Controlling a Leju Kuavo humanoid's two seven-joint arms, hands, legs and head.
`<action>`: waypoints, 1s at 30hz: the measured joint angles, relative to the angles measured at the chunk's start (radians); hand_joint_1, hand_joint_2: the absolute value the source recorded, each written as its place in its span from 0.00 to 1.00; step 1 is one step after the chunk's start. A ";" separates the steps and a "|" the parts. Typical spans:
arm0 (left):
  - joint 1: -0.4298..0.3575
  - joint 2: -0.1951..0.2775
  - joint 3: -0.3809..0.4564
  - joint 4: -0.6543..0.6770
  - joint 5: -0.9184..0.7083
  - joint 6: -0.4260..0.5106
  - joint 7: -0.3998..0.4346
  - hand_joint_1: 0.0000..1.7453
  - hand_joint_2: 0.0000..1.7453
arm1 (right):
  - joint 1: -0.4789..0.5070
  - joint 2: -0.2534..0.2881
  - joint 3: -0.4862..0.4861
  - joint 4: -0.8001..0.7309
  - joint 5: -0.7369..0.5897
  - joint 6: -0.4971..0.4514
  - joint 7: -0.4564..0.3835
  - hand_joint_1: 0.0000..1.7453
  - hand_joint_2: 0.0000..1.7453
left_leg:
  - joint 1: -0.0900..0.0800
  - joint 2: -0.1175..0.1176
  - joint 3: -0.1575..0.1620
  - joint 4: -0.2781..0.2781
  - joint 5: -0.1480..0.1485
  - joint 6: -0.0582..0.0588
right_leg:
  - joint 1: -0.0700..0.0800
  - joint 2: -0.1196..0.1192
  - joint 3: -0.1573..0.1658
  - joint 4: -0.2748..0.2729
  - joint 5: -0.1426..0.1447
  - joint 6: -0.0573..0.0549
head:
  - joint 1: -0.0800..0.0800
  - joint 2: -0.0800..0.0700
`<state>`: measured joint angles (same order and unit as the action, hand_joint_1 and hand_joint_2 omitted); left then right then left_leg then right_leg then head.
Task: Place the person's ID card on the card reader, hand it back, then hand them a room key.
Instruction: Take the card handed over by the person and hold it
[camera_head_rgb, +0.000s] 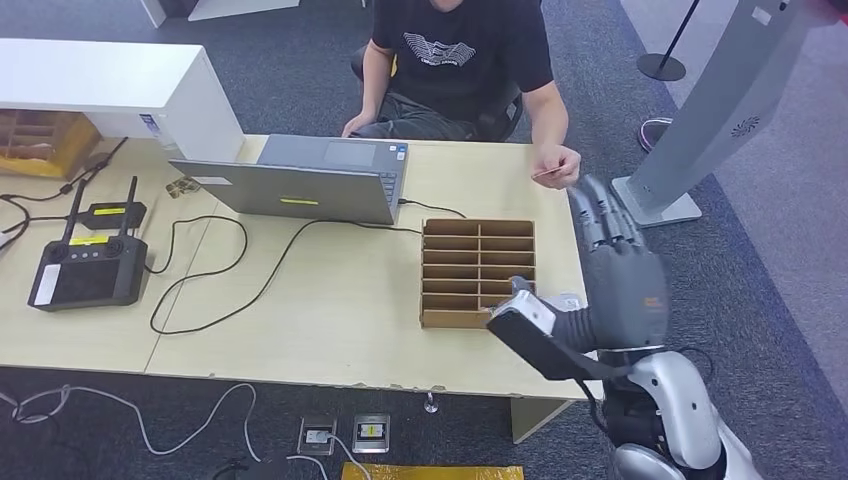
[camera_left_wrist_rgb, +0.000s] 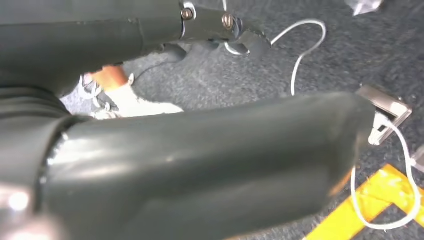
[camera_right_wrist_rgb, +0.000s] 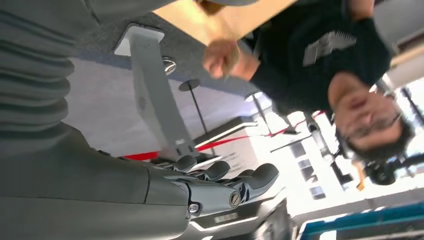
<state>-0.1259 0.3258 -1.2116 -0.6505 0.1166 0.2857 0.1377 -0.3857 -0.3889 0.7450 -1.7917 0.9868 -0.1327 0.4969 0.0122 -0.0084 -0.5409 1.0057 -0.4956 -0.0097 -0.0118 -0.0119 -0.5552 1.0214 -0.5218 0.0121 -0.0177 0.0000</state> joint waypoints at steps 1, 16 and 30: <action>-0.004 0.000 0.000 0.000 -0.008 -0.011 0.000 0.00 0.00 | -0.020 -0.008 0.035 0.012 -0.007 0.017 0.000 0.00 1.00 | 0.000 0.000 0.000 0.000 0.000 0.000 | 0.000 0.001 0.000 0.000 0.000 0.000 | 0.000 0.000; -0.034 -0.007 0.004 0.002 -0.045 -0.059 0.001 0.00 0.00 | -0.167 -0.064 0.298 0.205 -0.037 0.074 0.010 0.00 1.00 | 0.000 0.001 0.000 0.000 0.000 0.000 | 0.000 0.002 -0.002 0.000 0.000 0.000 | 0.000 0.000; -0.051 -0.014 0.019 0.012 -0.093 -0.107 0.002 0.00 0.00 | -0.231 -0.067 0.345 0.339 -0.021 -0.004 0.073 0.00 1.00 | -0.001 0.002 0.000 0.001 0.000 0.000 | -0.001 0.002 -0.002 0.000 0.000 0.000 | 0.000 0.000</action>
<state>-0.1774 0.3118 -1.1921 -0.6383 0.0234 0.1789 0.1392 -0.6166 -0.4562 1.0903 -1.4522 0.9663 -0.1368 0.5698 0.0116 -0.0069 -0.5414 1.0063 -0.4957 -0.0098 -0.0123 -0.0095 -0.5568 1.0211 -0.5214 0.0122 -0.0177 0.0000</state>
